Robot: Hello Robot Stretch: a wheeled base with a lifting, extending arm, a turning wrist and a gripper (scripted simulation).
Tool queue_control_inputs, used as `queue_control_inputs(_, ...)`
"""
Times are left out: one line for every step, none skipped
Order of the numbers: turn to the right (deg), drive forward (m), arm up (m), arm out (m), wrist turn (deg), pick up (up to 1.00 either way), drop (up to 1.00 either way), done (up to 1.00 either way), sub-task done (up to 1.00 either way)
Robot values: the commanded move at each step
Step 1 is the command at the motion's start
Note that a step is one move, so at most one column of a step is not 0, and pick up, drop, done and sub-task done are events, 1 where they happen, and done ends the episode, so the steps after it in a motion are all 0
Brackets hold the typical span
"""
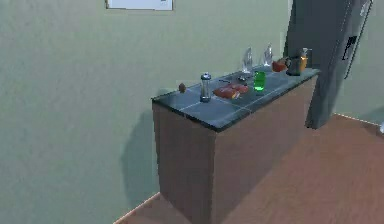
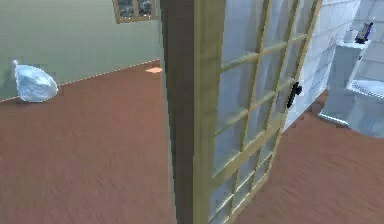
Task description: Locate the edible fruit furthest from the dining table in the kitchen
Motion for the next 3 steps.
queue_control_inputs(42.0, 0.0, 0.0, 0.0, 0.0, 0.0, 0.0, 0.0, 0.0)
queue_control_inputs(0.0, 0.7, 0.0, 0.0, 0.0, 0.0, 0.0, 0.0, 0.0)
queue_control_inputs(45.0, 0.0, 0.0, 0.0, 0.0, 0.0, 0.0, 0.0, 0.0)
